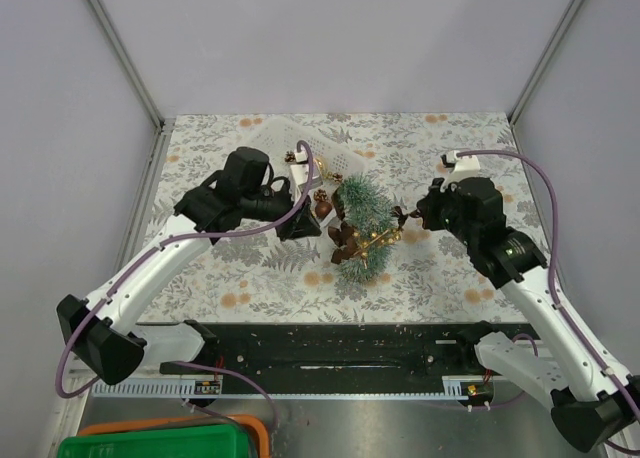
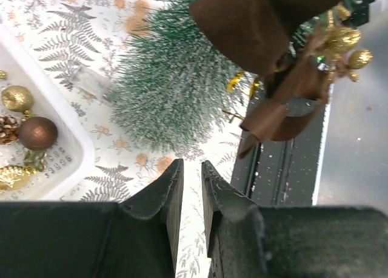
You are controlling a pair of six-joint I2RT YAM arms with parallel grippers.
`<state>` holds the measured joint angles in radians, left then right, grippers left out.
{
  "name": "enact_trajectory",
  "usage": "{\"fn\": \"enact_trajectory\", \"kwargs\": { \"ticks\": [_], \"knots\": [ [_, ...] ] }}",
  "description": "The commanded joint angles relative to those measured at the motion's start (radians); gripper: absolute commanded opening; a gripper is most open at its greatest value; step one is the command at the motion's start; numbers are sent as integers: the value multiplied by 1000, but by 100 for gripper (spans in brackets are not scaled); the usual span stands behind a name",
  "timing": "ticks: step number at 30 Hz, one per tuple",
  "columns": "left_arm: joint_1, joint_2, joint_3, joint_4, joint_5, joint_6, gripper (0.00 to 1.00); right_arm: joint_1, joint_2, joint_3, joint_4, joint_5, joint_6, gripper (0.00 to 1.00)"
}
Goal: Decorate the small christmas tree
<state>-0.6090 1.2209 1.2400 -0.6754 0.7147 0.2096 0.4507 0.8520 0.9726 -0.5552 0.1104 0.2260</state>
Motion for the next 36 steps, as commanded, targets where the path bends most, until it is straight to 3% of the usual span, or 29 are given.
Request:
{"fn": "enact_trajectory", "kwargs": {
  "ticks": [1, 4, 7, 11, 17, 20, 23, 30, 36],
  "knots": [
    [-3, 32, 55, 99, -64, -10, 23, -3, 33, -11, 243, -35, -45, 0],
    [-2, 51, 64, 115, -64, -7, 28, -3, 33, -69, 380, -80, -59, 0],
    [-2, 69, 70, 131, -70, 10, 42, -3, 27, -135, 501, -142, -65, 1],
    [-2, 89, 84, 142, -67, 13, 48, -3, 44, -175, 544, -199, -36, 6],
    [-6, 123, 113, 151, -61, 10, 50, -1, 61, -228, 590, -284, 64, 22],
    [-6, 126, 131, 151, -63, 13, 50, -3, 53, -267, 601, -288, 102, 39],
    [-6, 127, 154, 132, -61, 17, 51, -3, 48, -264, 566, -273, 107, 55],
    [0, 108, 194, 93, -73, 4, 53, -3, 41, -172, 393, -147, 90, 76],
    [8, 103, 210, 71, -119, -6, 53, -3, 35, -84, 243, -71, 90, 80]
  ]
}}
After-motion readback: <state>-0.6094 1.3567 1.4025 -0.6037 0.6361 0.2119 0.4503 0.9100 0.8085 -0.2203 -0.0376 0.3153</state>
